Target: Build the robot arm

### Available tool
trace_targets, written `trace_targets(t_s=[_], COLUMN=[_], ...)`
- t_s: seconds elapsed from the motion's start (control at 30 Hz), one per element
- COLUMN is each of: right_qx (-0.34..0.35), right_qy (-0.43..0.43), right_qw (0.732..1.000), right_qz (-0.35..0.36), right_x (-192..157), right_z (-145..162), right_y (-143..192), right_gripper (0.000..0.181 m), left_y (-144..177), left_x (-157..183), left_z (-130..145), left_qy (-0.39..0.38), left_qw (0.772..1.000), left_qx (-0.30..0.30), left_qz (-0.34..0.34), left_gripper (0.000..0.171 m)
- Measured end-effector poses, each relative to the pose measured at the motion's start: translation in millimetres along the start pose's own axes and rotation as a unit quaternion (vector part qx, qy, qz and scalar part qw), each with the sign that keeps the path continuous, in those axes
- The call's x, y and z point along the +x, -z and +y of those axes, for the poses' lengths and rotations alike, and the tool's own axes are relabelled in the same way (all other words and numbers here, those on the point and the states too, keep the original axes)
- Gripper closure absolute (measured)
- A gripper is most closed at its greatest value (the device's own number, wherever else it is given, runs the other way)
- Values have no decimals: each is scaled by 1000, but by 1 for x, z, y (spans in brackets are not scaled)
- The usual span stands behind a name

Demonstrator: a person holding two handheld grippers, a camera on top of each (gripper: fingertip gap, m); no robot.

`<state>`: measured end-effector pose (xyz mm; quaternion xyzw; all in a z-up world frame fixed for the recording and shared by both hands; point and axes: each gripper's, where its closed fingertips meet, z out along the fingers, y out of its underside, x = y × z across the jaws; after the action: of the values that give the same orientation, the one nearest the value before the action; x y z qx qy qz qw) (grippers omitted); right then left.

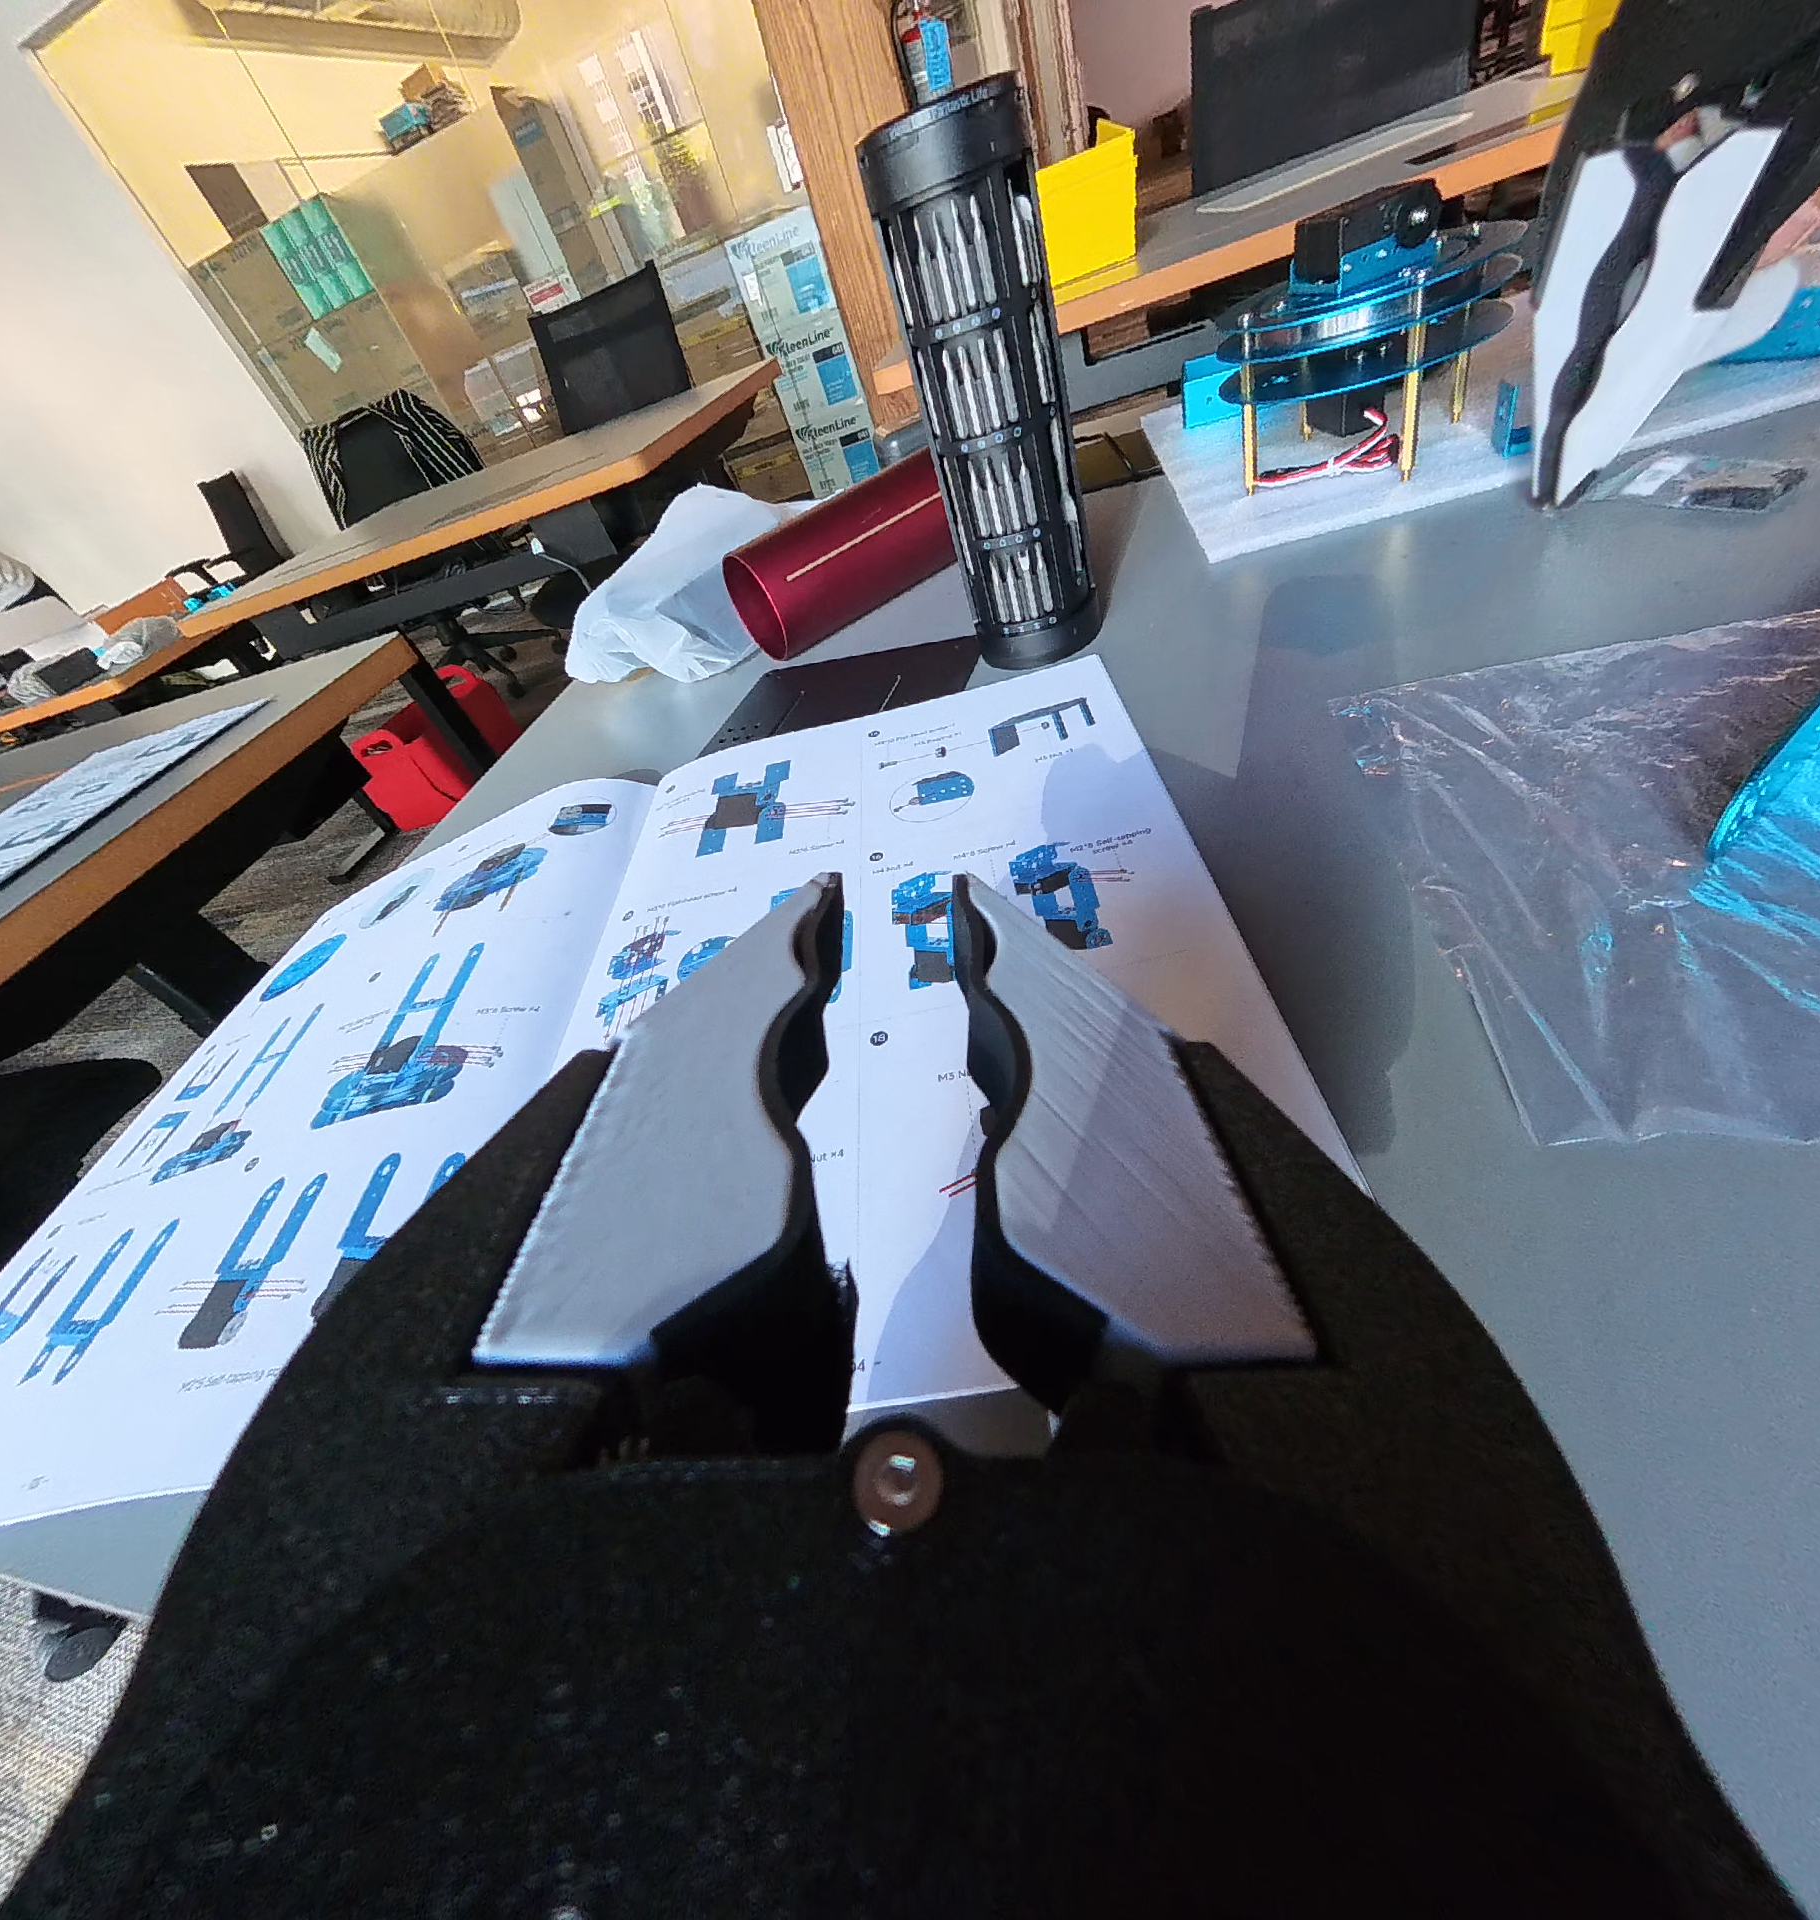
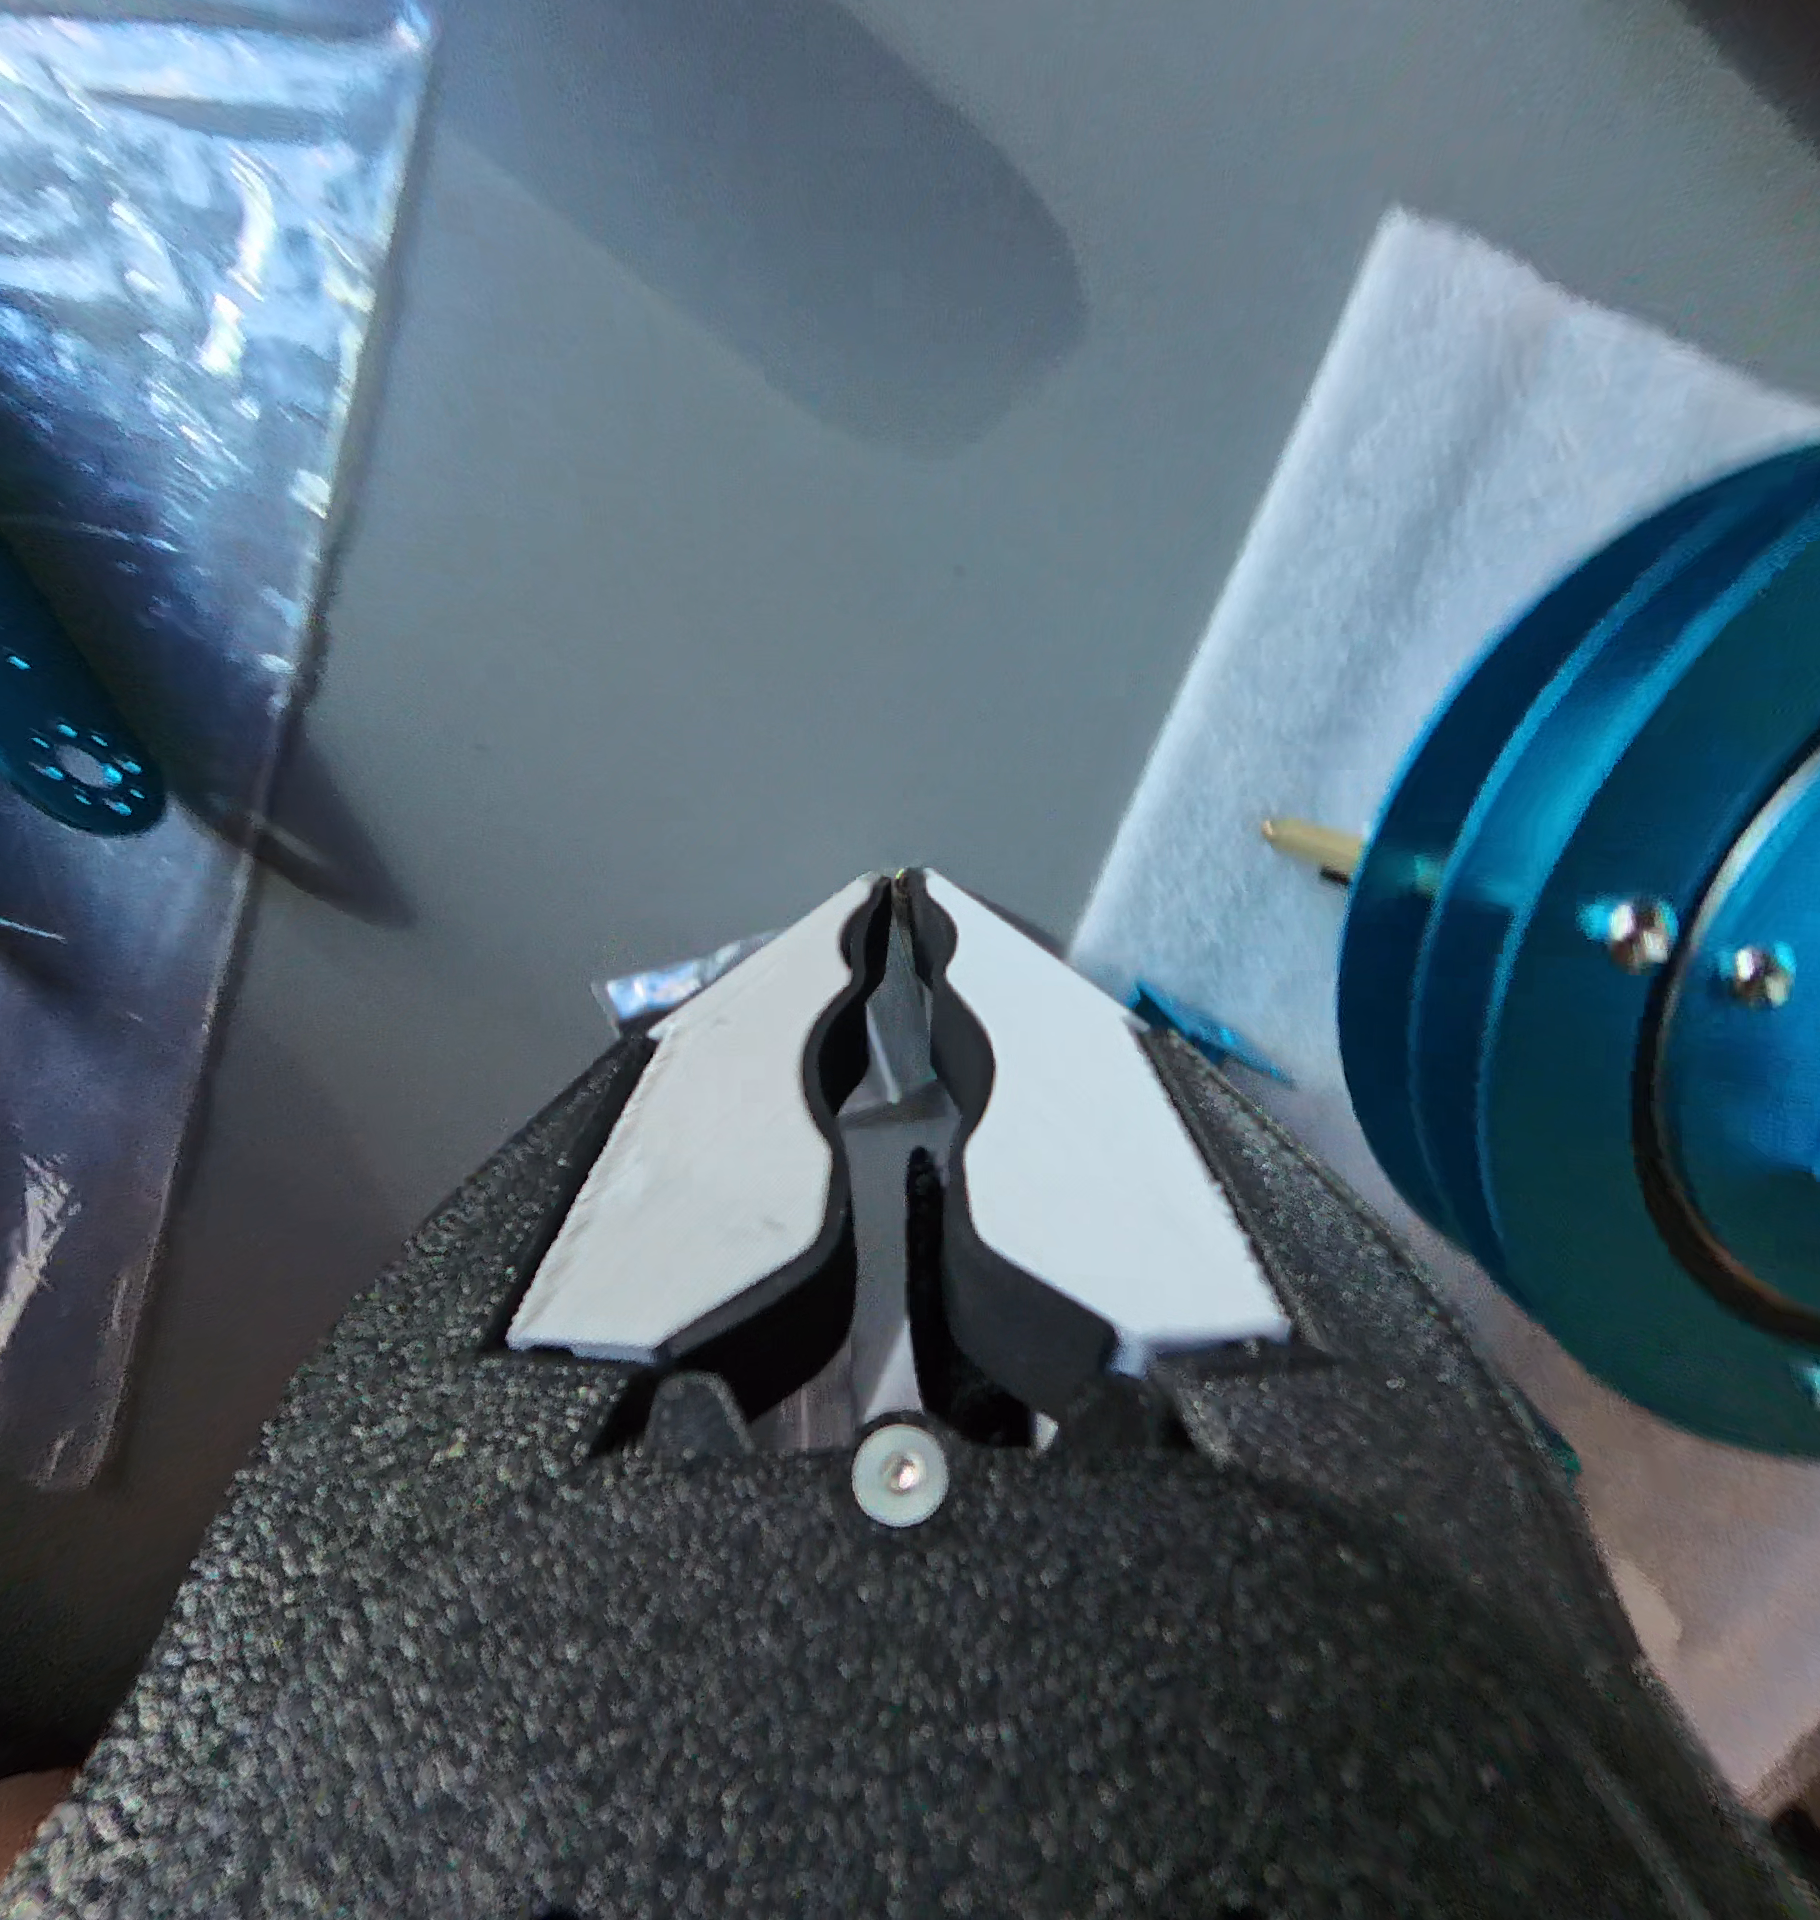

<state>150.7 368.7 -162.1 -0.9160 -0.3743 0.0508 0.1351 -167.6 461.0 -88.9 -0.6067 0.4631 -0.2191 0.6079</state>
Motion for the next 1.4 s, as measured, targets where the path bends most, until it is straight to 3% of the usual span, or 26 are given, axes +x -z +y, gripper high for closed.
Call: trace_targets(t_s=[0.1, 0.23, 0.77, 0.93, 1.07, 1.2, 1.33, 1.4], right_qx=[19, 34, 3, 25, 79, 168, 263, 299], right_qy=[20, 21, 30, 25, 19, 22, 41, 54], right_qw=[999, 999, 999, 999, 993, 970, 924, 897], right_qz=[-23, 0, -17, -35, -90, -176, -274, -319], right_x=[-14, -8, -16, -17, -26, -51, -88, -106], right_z=[-16, -19, -20, -24, -36, -65, -100, -113], right_y=[-1, 9, -8, -9, -9, 2, 29, 43], right_gripper=[174, 175, 177, 178, 178, 178, 178, 179], left_y=[0, 0, -2, -2, -4, -2, -14, -27], left_x=[0, 1, 6, 22, 50, 83, 120, 127], left_z=[0, 0, 1, 0, 0, -27, -53, -65], left_qy=[-2, -5, -39, -101, -203, -322, -378, -414], left_qw=[1000, 1000, 999, 995, 978, 945, 920, 901], left_qx=[-1, -1, -8, -10, -19, 32, 95, 127], left_qz=[0, 0, -4, 13, 32, 35, 52, 14], left_gripper=[152, 152, 152, 150, 146, 147, 146, 147])
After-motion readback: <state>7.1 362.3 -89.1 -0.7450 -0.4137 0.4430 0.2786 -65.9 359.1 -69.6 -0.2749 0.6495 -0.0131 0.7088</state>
